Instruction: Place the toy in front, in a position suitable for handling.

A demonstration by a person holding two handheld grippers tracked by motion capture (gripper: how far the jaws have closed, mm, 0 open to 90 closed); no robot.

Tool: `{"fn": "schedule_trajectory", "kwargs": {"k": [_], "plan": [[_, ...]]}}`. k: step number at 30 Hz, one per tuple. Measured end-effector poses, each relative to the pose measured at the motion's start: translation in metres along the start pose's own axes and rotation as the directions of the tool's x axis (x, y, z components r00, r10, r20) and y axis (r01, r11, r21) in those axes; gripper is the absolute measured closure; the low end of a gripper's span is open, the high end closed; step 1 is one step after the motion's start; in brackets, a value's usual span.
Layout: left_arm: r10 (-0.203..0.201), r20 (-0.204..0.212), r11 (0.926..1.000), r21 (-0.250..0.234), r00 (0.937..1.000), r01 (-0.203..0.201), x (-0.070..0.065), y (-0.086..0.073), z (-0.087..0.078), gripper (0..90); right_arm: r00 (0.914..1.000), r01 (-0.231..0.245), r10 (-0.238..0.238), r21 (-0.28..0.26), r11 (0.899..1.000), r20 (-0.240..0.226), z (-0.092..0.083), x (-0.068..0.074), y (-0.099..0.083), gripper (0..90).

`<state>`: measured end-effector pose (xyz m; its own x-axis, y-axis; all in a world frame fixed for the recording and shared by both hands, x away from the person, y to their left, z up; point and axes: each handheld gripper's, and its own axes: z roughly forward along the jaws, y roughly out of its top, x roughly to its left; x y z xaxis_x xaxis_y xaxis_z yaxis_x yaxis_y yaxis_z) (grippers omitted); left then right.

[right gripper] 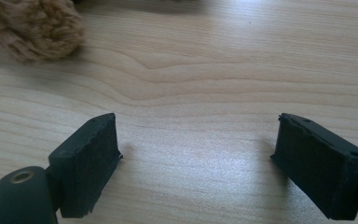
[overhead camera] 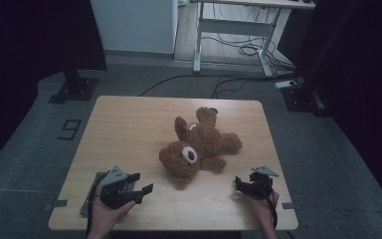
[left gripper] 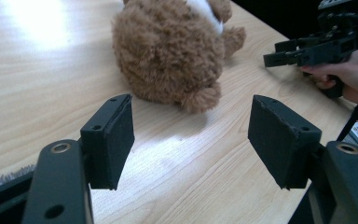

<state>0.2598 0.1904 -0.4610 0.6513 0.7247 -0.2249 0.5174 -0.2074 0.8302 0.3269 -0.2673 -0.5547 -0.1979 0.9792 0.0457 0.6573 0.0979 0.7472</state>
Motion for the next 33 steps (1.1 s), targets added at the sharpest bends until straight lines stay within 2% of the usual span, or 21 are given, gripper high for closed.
{"fn": "schedule_trajectory", "kwargs": {"k": [8, 15, 18, 24, 29, 33], "plan": [[-0.005, 0.014, 0.9999, 0.013, 0.9999, 0.005, 0.002, -0.001, 0.002, 31.0, 1.0, 0.004, -0.004, -0.058, 0.998, 0.003, -0.004, -0.001, -0.001, 15.3], [0.005, 0.024, 0.9996, 0.028, 0.9997, -0.005, -0.001, -0.001, 0.006, 30.9, 0.9992, 0.014, -0.017, -0.082, 0.996, -0.037, -0.009, -0.002, 0.0, 15.4], [0.017, 0.028, 0.9997, 0.015, 0.9995, -0.017, -0.004, 0.0, 0.006, 31.0, 0.9964, 0.014, -0.023, -0.101, 0.995, -0.082, -0.014, 0.0, 0.001, 15.9], [0.007, 0.016, 0.9999, 0.009, 0.9999, -0.007, 0.0, 0.0, 0.007, 30.9, 0.9932, 0.031, -0.043, -0.11, 0.993, -0.108, -0.013, 0.003, 0.004, 16.9], [0.0, 0.01, 1.0, 0.005, 0.9999, 0.0, 0.003, -0.001, 0.011, 31.1, 0.9879, 0.059, -0.08, -0.158, 0.986, -0.133, -0.015, 0.008, 0.009, 16.6], [-0.007, -0.001, 0.9999, 0.012, 1.0, 0.007, 0.006, -0.002, 0.018, 31.5, 0.9799, 0.078, -0.109, -0.185, 0.98, -0.167, -0.014, 0.015, 0.016, 16.7]]}}
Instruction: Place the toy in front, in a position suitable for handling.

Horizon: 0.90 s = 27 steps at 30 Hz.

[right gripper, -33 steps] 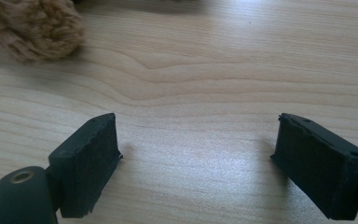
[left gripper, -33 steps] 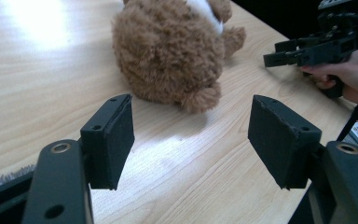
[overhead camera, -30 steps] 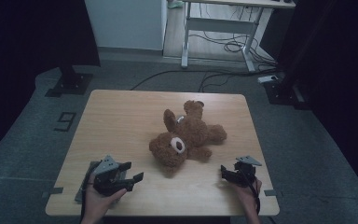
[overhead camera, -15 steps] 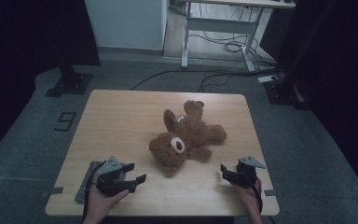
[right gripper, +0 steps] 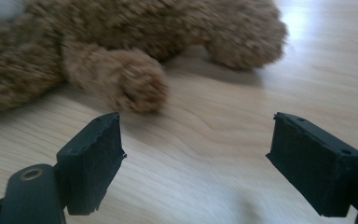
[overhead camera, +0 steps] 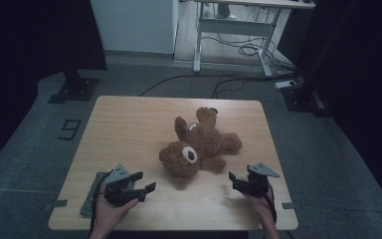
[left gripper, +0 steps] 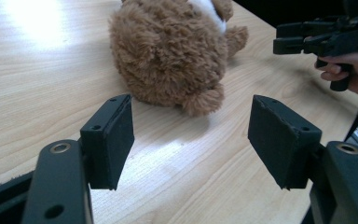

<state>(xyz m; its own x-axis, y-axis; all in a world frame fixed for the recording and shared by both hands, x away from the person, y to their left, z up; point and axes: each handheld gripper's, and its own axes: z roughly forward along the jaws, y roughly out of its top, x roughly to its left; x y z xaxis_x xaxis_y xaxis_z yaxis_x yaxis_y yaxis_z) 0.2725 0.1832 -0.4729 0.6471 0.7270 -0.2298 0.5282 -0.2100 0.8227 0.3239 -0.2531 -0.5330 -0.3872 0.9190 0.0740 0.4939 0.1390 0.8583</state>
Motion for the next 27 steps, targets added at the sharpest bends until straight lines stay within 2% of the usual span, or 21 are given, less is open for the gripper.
{"fn": "schedule_trajectory", "kwargs": {"k": [3, 7, 12, 14, 16, 18, 21, 23, 25, 27], "plan": [[0.01, -0.021, 0.9998, -0.02, 0.9997, -0.01, -0.001, 0.001, 0.004, 33.6, 0.9992, 0.037, -0.037, 0.014, 0.999, -0.013, 0.006, 0.007, 0.007, 16.7], [0.005, -0.041, 0.9996, -0.029, 0.9991, -0.007, 0.001, 0.007, 0.01, 33.9, 0.9974, 0.062, -0.061, 0.023, 0.998, -0.038, 0.016, 0.015, 0.014, 17.0], [0.015, -0.091, 0.9991, -0.038, 0.9957, -0.019, 0.008, 0.026, 0.024, 34.5, 0.9919, 0.1, -0.098, 0.016, 0.995, -0.081, 0.028, 0.024, 0.029, 17.5], [0.015, -0.101, 0.9998, -0.014, 0.9948, -0.017, 0.013, 0.034, 0.034, 34.5, 0.9893, 0.102, -0.102, 0.002, 0.995, -0.104, 0.034, 0.028, 0.036, 17.8], [0.015, -0.121, 0.9999, 0.01, 0.9926, -0.014, 0.019, 0.041, 0.045, 34.4, 0.9869, 0.108, -0.106, 0.01, 0.994, -0.121, 0.042, 0.031, 0.041, 17.2], [-0.003, -0.122, 0.9997, 0.025, 0.9925, 0.006, 0.025, 0.046, 0.057, 34.0, 0.985, 0.118, -0.114, 0.023, 0.993, -0.129, 0.051, 0.034, 0.043, 17.2], [-0.02, -0.119, 0.9984, 0.051, 0.9927, 0.026, 0.033, 0.047, 0.074, 34.0, 0.9811, 0.128, -0.121, 0.037, 0.991, -0.151, 0.061, 0.035, 0.042, 17.3], [-0.023, -0.144, 0.9959, 0.083, 0.9893, 0.035, 0.039, 0.045, 0.086, 35.5, 0.9807, 0.131, -0.12, 0.061, 0.99, -0.155, 0.067, 0.033, 0.039, 17.0], [-0.029, -0.119, 0.9964, 0.076, 0.9925, 0.038, 0.041, 0.044, 0.092, 39.2, 0.9816, 0.116, -0.103, 0.072, 0.991, -0.161, 0.072, 0.029, 0.038, 18.0], [-0.035, -0.079, 0.9979, 0.052, 0.9963, 0.039, 0.042, 0.043, 0.094, 49.1, 0.9797, 0.106, -0.091, 0.078, 0.991, -0.178, 0.078, 0.027, 0.036, 23.0]]}}
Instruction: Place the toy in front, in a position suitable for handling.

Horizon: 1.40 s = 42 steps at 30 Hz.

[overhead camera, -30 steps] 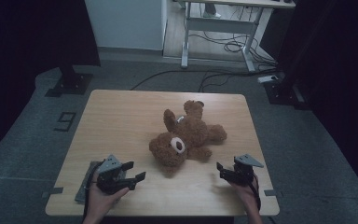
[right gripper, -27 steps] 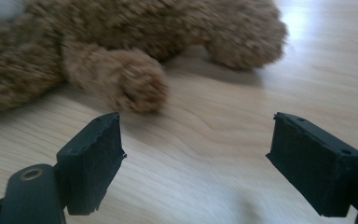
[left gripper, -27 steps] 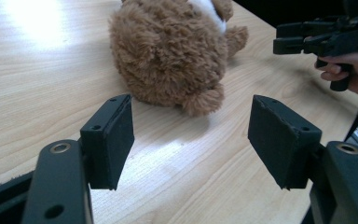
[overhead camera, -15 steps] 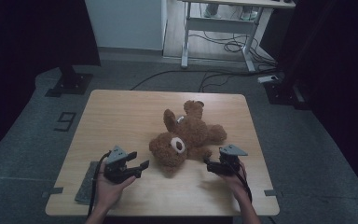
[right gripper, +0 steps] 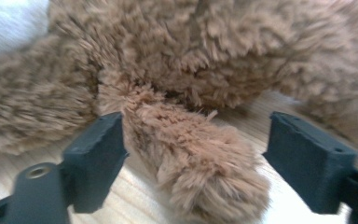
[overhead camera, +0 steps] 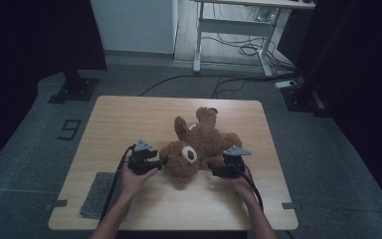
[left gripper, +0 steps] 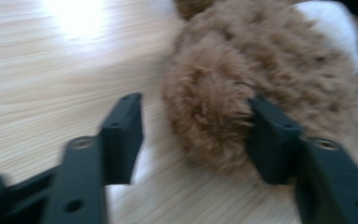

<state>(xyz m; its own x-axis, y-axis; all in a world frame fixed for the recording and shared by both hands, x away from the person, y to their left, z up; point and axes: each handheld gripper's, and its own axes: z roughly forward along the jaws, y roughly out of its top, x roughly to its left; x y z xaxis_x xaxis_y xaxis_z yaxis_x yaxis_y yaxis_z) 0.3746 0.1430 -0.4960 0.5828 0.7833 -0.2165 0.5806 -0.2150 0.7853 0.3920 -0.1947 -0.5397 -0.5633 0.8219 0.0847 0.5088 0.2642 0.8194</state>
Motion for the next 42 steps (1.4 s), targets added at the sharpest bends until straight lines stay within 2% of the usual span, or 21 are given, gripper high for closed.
{"fn": "schedule_trajectory", "kwargs": {"k": [3, 4, 6, 8, 10, 12, 15, 18, 19, 20, 23, 28, 33, 37, 39, 40, 42], "plan": [[0.028, 0.047, 0.9996, -0.008, 0.9985, -0.028, 0.001, 0.001, 0.002, 72.2, 0.9982, 0.029, -0.028, 0.023, 0.999, -0.052, 0.01, -0.001, -0.003, 43.9], [0.025, 0.06, 0.9997, -0.005, 0.9979, -0.025, 0.001, 0.001, 0.002, 75.9, 0.9978, 0.038, -0.036, 0.032, 0.999, -0.055, 0.013, 0.001, -0.003, 48.1], [0.022, 0.065, 0.9998, 0.0, 0.9976, -0.022, 0.001, 0.002, 0.001, 80.0, 0.9976, 0.03, -0.027, 0.038, 0.999, -0.064, 0.014, 0.001, -0.002, 59.5], [0.022, 0.068, 0.9998, 0.0, 0.9975, -0.022, 0.001, 0.004, 0.0, 82.3, 0.9968, 0.039, -0.036, 0.038, 0.999, -0.071, 0.012, 0.002, 0.0, 67.0], [0.013, 0.068, 0.9999, -0.003, 0.9976, -0.013, 0.002, 0.006, -0.001, 83.4, 0.9958, 0.039, -0.036, 0.032, 0.999, -0.084, 0.011, 0.002, 0.001, 70.2], [0.009, 0.059, 0.9999, -0.011, 0.9982, -0.009, 0.003, 0.009, -0.002, 84.0, 0.9956, 0.032, -0.032, -0.003, 0.999, -0.088, 0.006, 0.003, 0.004, 71.9], [0.034, 0.011, 0.9992, -0.02, 0.9994, -0.033, 0.003, 0.018, -0.002, 84.5, 0.9956, 0.055, -0.058, -0.049, 0.997, -0.074, -0.001, 0.009, 0.013, 72.7], [0.021, -0.002, 0.999, -0.04, 0.9998, -0.021, 0.005, 0.028, -0.005, 85.1, 0.9958, 0.052, -0.061, -0.134, 0.99, -0.067, -0.011, 0.018, 0.029, 74.4], [0.021, -0.002, 0.999, -0.04, 0.9998, -0.021, 0.005, 0.028, -0.005, 85.2, 0.9958, 0.052, -0.061, -0.134, 0.99, -0.067, -0.011, 0.018, 0.029, 74.4], [0.01, -0.004, 0.9986, -0.053, 0.9999, -0.01, 0.009, 0.034, -0.01, 85.2, 0.9966, 0.039, -0.052, -0.2, 0.979, -0.063, -0.022, 0.026, 0.041, 74.8], [0.0, -0.013, 0.9983, -0.059, 0.9999, -0.001, 0.014, 0.036, -0.017, 85.3, 0.994, 0.013, -0.039, -0.246, 0.969, -0.102, -0.031, 0.032, 0.046, 75.0], [-0.023, -0.036, 0.9987, -0.047, 0.9991, 0.021, 0.023, 0.035, -0.019, 85.7, 0.9841, 0.044, -0.088, -0.265, 0.963, -0.155, -0.041, 0.048, 0.049, 75.1], [-0.038, -0.042, 0.9988, -0.033, 0.9984, 0.037, 0.027, 0.037, -0.009, 86.2, 0.9751, 0.074, -0.133, -0.302, 0.95, -0.178, -0.05, 0.065, 0.057, 75.9], [-0.035, -0.042, 0.9994, -0.004, 0.9985, 0.035, 0.026, 0.037, 0.001, 86.4, 0.9619, 0.083, -0.163, -0.33, 0.94, -0.22, -0.055, 0.077, 0.06, 76.4], [-0.037, -0.048, 0.9993, 0.007, 0.9982, 0.037, 0.028, 0.035, 0.003, 86.4, 0.9567, 0.103, -0.183, -0.324, 0.94, -0.226, -0.054, 0.081, 0.059, 76.4], [-0.043, -0.052, 0.999, 0.013, 0.9977, 0.044, 0.03, 0.034, 0.004, 86.3, 0.9545, 0.113, -0.19, -0.312, 0.943, -0.23, -0.051, 0.082, 0.057, 76.4], [-0.059, -0.054, 0.9976, 0.033, 0.9968, 0.061, 0.037, 0.03, 0.004, 86.3, 0.9533, 0.102, -0.173, -0.278, 0.955, -0.247, -0.043, 0.08, 0.052, 76.4]]}}
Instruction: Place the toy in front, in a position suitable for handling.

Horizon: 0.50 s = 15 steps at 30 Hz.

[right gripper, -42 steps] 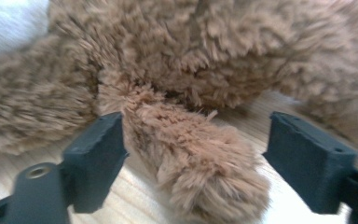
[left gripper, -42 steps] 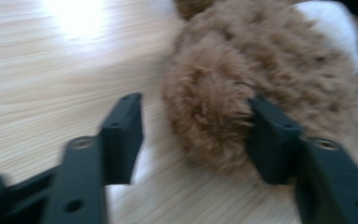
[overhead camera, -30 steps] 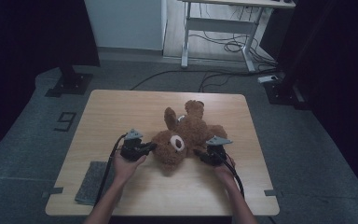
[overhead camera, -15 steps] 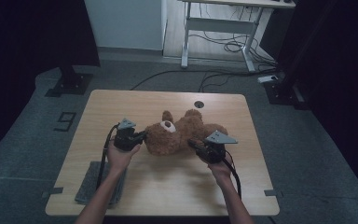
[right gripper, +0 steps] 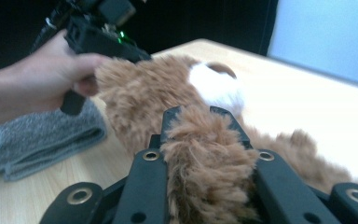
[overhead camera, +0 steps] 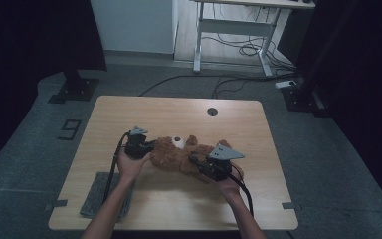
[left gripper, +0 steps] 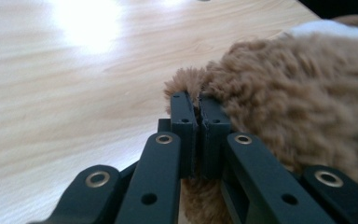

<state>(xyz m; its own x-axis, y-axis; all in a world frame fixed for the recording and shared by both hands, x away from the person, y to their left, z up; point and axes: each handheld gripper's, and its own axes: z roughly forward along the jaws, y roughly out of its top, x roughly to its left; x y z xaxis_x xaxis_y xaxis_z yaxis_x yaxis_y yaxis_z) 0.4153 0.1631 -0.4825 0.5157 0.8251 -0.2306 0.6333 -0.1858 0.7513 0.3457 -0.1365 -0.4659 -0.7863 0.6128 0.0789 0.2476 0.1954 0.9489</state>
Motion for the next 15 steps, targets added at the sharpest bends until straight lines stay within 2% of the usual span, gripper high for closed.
{"fn": "schedule_trajectory", "kwargs": {"k": [4, 10, 13, 15], "plan": [[-0.031, 0.001, 0.9994, 0.013, 0.9995, 0.031, 0.011, -0.01, 0.0, 86.2, 0.9982, -0.053, 0.054, 0.028, 0.998, -0.026, 0.009, -0.009, -0.011, 76.4], [-0.032, -0.015, 0.9992, 0.024, 0.9994, 0.032, 0.016, -0.014, 0.001, 86.1, 0.9992, -0.016, 0.018, 0.08, 0.997, -0.035, 0.018, -0.003, -0.017, 76.7], [-0.033, -0.013, 0.9993, 0.02, 0.9994, 0.033, 0.018, -0.015, -0.001, 86.1, 0.9985, -0.011, 0.017, 0.11, 0.994, -0.053, 0.023, -0.001, -0.027, 77.1], [-0.038, -0.008, 0.9992, 0.011, 0.9992, 0.038, 0.019, -0.015, -0.003, 86.0, 0.9976, -0.024, 0.031, 0.111, 0.994, -0.062, 0.024, -0.004, -0.032, 77.2]]}}
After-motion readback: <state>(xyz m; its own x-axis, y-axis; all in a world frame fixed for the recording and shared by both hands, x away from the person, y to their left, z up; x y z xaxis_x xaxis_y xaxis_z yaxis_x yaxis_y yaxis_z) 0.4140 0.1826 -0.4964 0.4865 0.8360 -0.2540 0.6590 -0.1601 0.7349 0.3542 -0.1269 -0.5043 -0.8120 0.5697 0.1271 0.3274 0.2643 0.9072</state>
